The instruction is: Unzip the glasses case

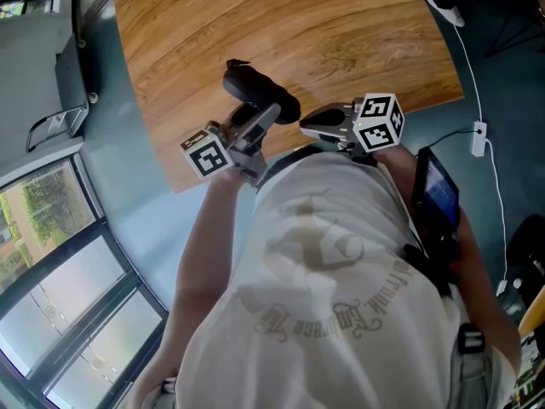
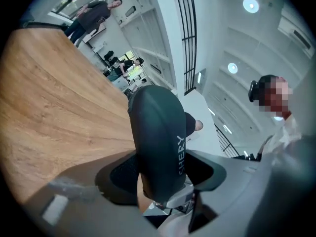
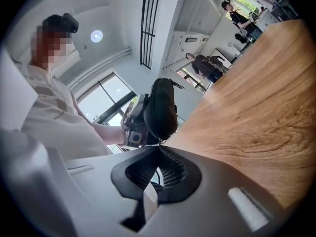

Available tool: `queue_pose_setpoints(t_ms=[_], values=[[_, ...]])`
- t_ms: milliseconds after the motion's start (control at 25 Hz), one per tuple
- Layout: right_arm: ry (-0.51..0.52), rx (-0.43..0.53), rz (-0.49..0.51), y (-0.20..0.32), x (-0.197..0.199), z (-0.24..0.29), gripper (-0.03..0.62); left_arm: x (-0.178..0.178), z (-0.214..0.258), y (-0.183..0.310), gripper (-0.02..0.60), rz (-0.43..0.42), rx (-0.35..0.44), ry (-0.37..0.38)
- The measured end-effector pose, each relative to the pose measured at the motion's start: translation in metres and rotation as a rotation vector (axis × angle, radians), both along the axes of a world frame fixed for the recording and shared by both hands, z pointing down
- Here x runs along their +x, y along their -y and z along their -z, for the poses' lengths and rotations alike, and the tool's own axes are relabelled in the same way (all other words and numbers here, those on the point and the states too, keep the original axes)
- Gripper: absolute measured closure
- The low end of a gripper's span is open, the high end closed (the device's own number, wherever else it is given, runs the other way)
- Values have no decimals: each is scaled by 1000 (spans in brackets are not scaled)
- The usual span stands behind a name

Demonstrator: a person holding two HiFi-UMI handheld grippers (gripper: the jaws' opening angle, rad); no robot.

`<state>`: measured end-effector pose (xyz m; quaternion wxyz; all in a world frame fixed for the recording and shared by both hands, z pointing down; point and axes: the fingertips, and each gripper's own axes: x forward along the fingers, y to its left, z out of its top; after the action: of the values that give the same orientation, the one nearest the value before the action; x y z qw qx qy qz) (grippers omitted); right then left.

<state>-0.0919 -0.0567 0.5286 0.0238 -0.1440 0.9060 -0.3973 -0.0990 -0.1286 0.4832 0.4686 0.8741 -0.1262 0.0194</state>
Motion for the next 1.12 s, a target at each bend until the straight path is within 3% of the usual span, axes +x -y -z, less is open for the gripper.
queue_pose_setpoints(t_ms=[120,320,400,480,640,800,1120], values=[[-42,19,-10,0,1,-2,588,3,1,-3,288,-39,56,55],[110,52,-41,0,9,14,588,2,8,-4,291,-60,61,40],[146,63,-30,-2,11,17,589,1,2,-7,291,-82,88,85],[145,55,-15,-4,10,17,589,-1,-6,-13,291,-119,139,159],[132,24,-14,-3,8,13,589,-1,-9,-14,290,-144,194,208],[141,13,-27,2,10,18,589,3,-17,-20,289,-229,317,331],[142,-3,-32,5,8,16,589,3,-21,-21,287,-258,371,380]])
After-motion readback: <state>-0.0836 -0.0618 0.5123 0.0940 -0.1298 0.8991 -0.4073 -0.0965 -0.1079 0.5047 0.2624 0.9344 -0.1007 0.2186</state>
